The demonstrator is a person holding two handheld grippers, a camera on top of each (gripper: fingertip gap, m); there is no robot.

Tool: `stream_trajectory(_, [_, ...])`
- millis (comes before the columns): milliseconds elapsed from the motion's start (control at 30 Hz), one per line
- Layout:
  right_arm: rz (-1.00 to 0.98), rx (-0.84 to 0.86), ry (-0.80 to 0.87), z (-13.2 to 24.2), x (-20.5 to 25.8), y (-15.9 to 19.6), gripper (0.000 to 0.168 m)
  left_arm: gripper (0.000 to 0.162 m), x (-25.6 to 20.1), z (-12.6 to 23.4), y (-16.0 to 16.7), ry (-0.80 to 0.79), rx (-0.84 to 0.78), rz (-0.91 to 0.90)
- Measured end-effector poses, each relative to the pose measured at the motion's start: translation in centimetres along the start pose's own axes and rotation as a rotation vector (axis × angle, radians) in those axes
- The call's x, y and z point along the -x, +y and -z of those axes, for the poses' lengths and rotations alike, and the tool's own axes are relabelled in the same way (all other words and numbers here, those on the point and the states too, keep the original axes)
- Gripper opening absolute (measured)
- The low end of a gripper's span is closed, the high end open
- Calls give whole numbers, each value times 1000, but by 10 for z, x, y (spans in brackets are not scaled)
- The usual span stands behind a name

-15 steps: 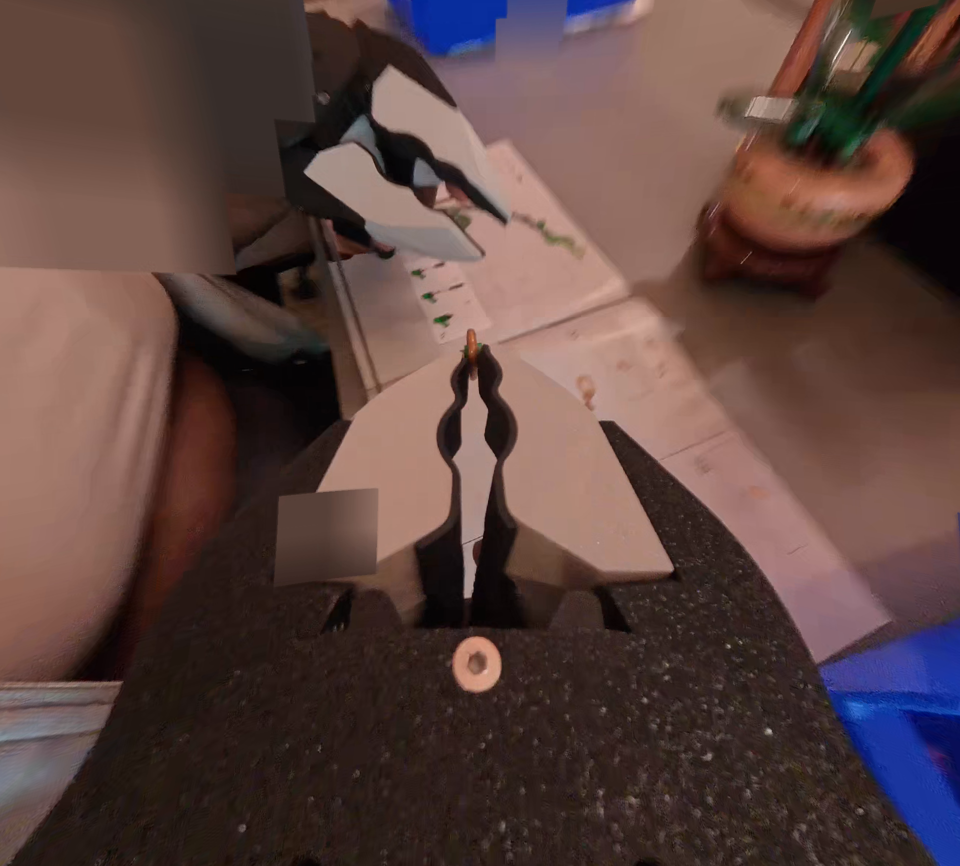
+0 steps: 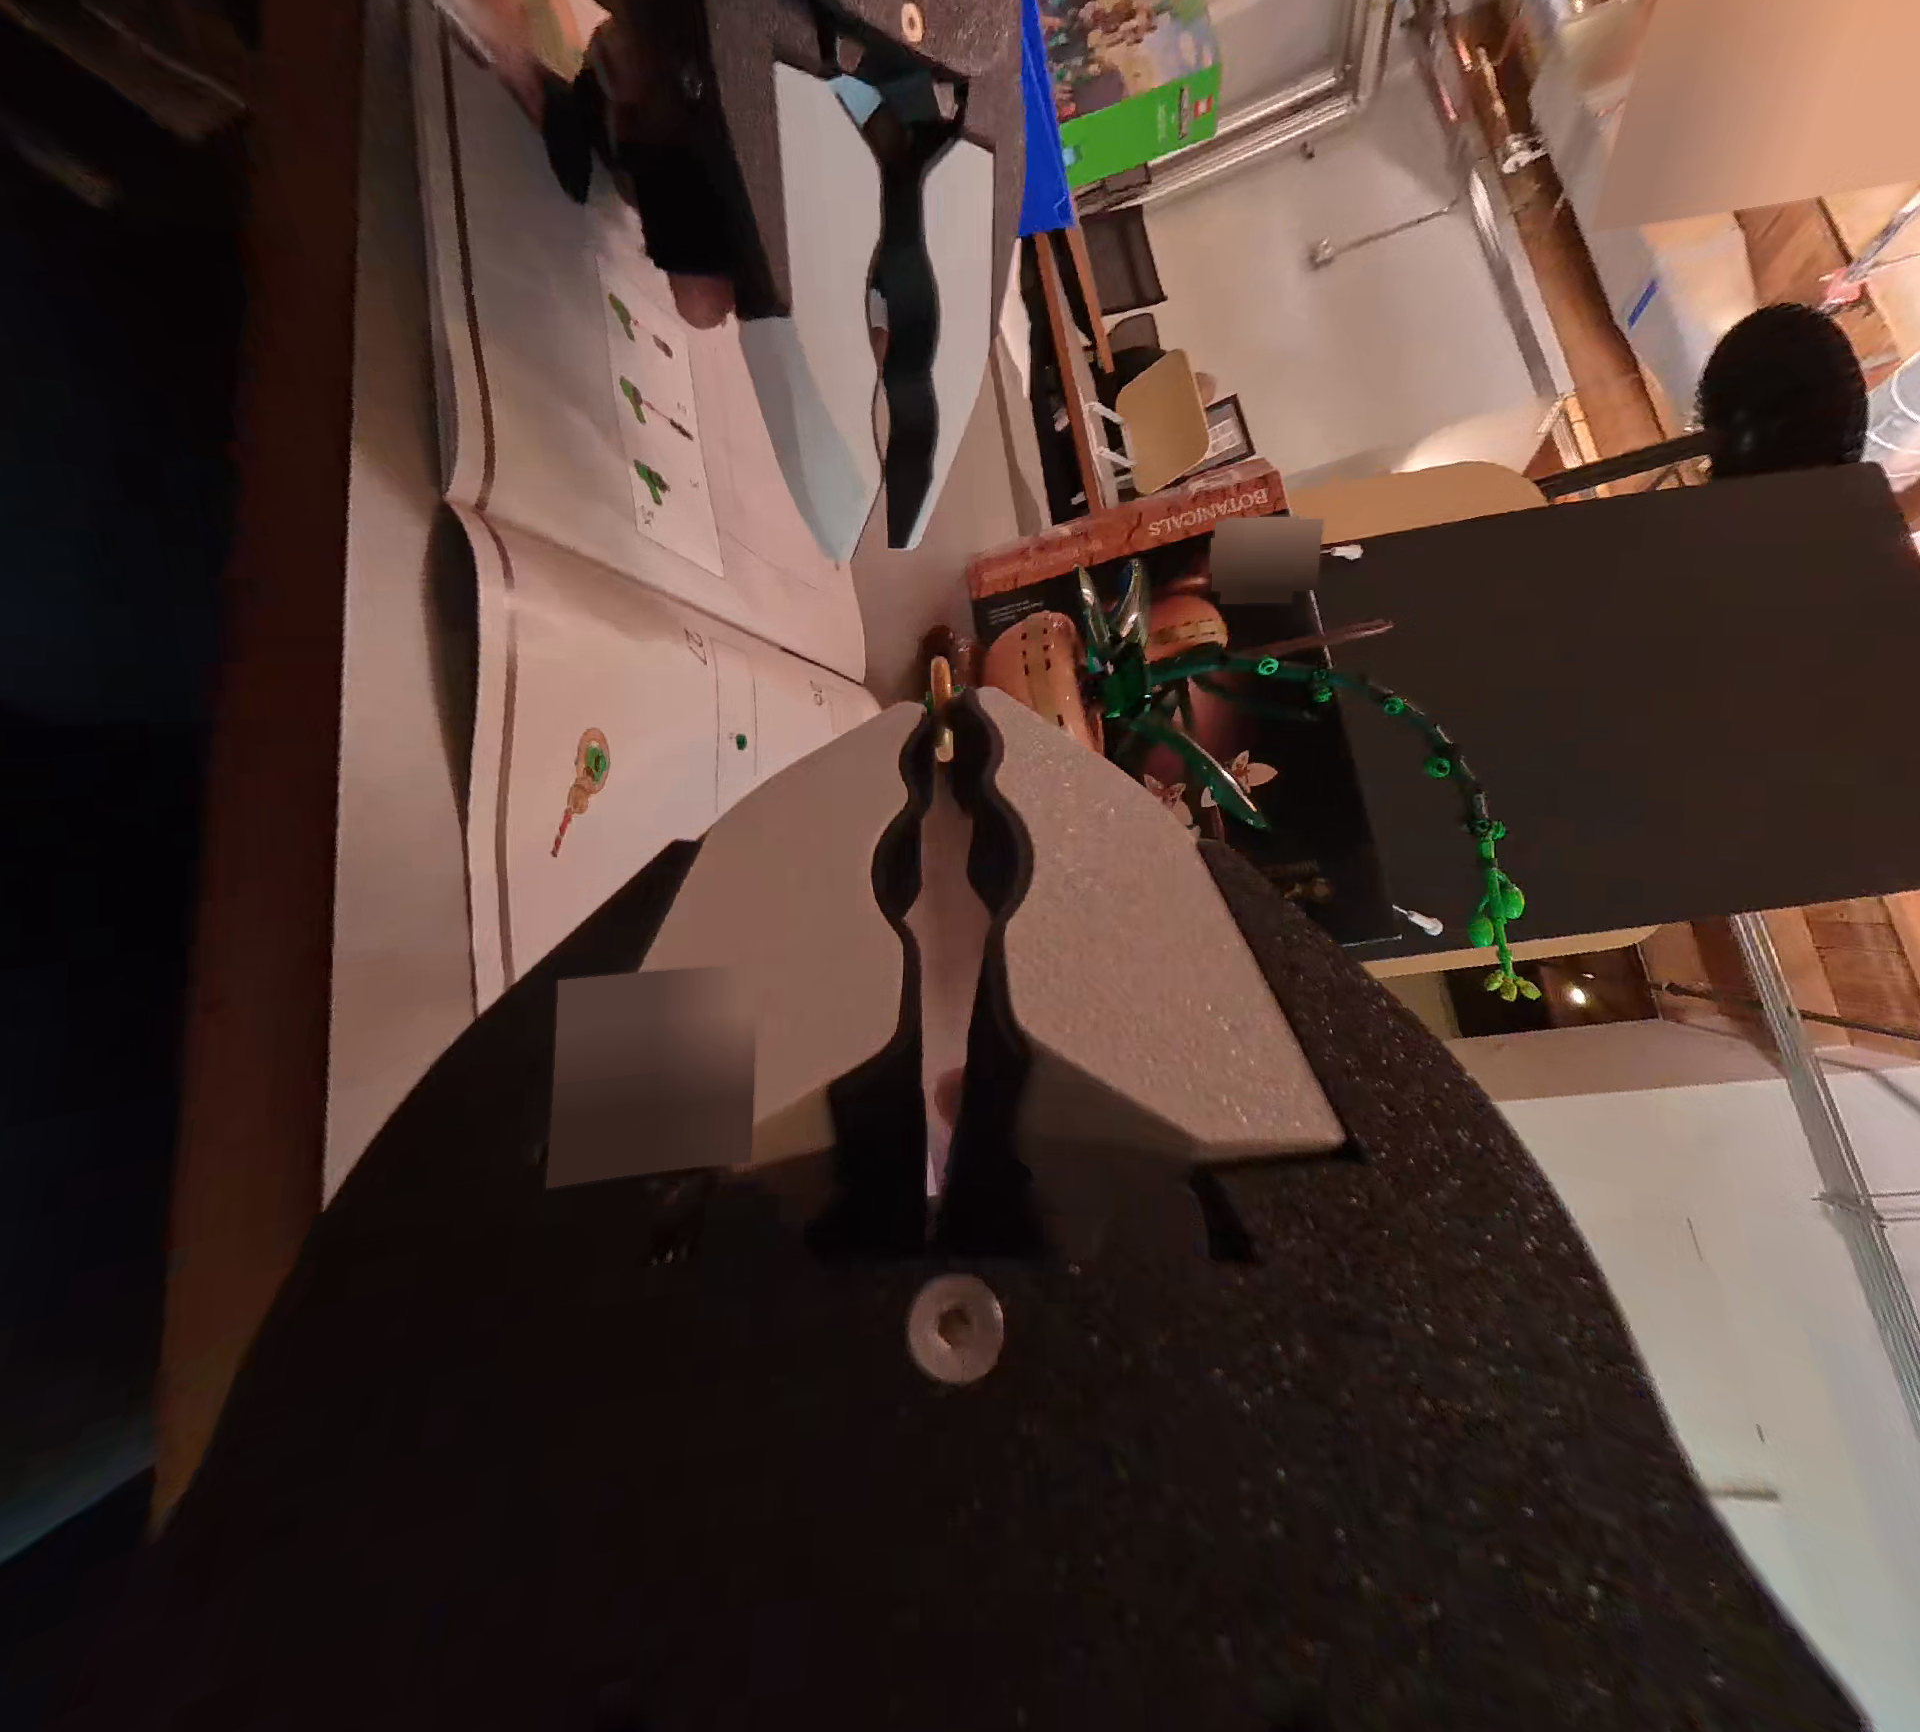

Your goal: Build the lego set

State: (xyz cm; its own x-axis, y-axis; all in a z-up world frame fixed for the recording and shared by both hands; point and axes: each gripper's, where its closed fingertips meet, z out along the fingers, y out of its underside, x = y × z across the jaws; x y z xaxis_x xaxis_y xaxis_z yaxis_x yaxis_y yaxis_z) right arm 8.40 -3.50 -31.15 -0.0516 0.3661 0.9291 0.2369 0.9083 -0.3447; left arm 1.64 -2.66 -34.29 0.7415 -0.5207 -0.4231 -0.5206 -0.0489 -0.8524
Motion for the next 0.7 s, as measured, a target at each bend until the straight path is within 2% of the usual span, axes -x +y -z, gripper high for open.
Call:
stream_trajectory(167, [-20, 12, 7, 2, -2, 3, 3, 17, -3, -1, 2, 5, 15, -20])
stream_trajectory(233, [-160, 39, -30, 1, 0, 10, 3, 17, -5, -2, 3, 11, 29, -34])
stream_trajectory(367, [-811, 209, -336, -5, 25, 37, 4, 17, -7, -3, 5, 21, 44, -51])
stream_trajectory(500, [-1192, 354, -695, -6, 40, 31, 6, 17, -8, -4, 5, 35, 47, -39])
stream_trajectory(600, [-1320, 378, -977, -14, 31, 9, 3, 17, -7, -3, 4, 47, 38, -16])
stream_trajectory(700, [-1167, 556, -1043, -22, 27, 33, 4, 17, -4, 0, 0, 46, 1, 14])
